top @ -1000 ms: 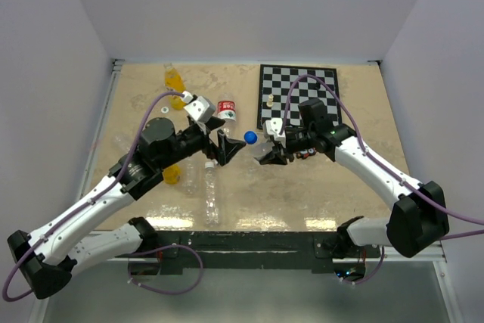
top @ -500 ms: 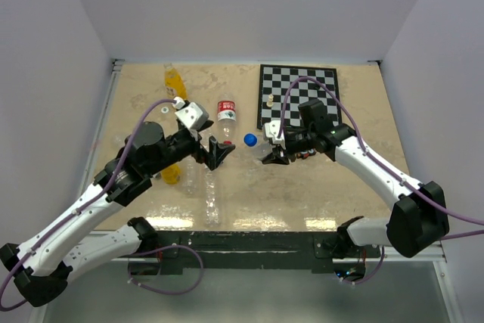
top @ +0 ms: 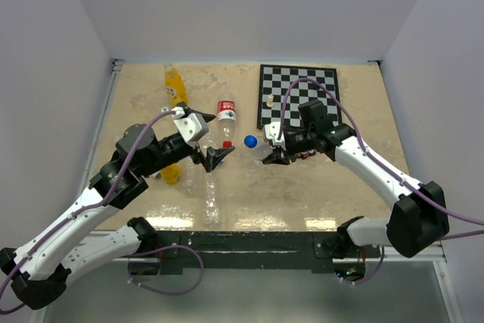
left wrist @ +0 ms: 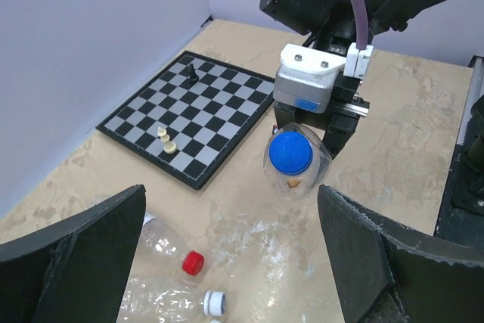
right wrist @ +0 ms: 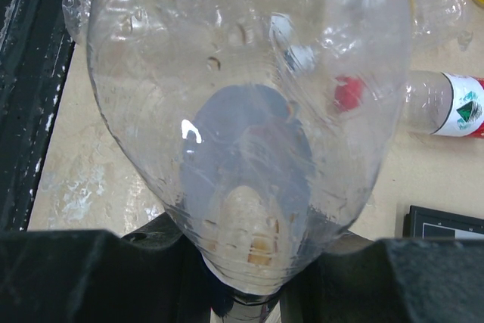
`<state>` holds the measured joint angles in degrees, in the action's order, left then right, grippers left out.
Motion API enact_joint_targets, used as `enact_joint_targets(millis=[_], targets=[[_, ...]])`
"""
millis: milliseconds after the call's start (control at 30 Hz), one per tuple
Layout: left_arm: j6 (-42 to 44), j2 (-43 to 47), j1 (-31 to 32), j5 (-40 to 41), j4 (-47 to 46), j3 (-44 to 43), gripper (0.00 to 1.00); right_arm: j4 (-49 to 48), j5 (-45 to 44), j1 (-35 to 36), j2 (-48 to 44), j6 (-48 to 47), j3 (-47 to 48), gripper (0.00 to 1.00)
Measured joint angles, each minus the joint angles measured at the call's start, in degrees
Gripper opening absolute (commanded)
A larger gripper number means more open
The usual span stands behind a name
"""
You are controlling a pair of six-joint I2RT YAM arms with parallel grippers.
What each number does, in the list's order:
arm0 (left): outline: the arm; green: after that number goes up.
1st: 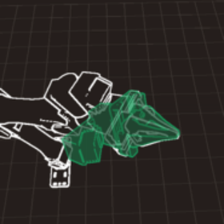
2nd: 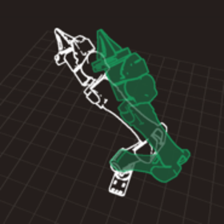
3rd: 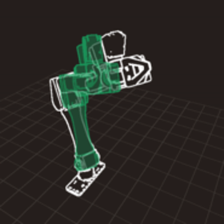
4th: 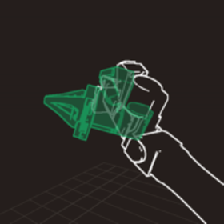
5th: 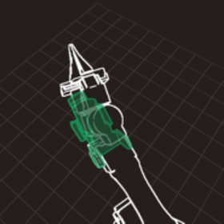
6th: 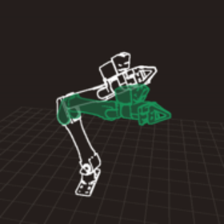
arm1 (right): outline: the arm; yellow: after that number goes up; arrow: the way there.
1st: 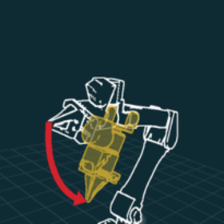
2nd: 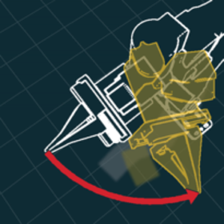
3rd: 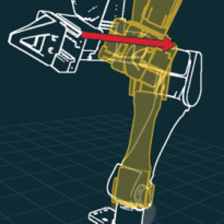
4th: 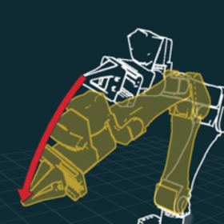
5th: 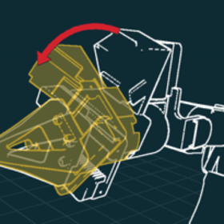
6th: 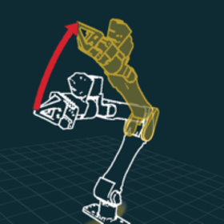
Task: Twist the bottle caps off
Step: Unscrew the bottle cap from the plastic bottle.
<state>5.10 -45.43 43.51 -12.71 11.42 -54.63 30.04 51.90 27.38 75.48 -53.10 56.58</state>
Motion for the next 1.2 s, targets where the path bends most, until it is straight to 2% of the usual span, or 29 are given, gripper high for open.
enact_joint_targets(millis=[400, 700, 1000, 1200], targets=[[5.0, -2.5, 0.0, -3.2, -2.9, 0.1, 1.00, 1.0, 0.0, 0.0, 0.0, -1.2, 0.3, 0.00], [6.7, -3.5, 0.0, -4.3, -2.8, 0.1, 1.00, 1.7, 0.0, 0.0, 0.0, -1.7, 0.5, 0.00], [12.4, -3.8, 0.0, -7.0, -2.6, 0.1, 1.00, 2.3, 0.0, 0.0, 0.0, -2.4, 0.5, 0.00], [15.0, -7.0, 0.0, -10.0, -1.0, -1.1, 1.00, 2.8, 0.0, 0.0, 0.0, -3.2, 0.5, 0.00]])
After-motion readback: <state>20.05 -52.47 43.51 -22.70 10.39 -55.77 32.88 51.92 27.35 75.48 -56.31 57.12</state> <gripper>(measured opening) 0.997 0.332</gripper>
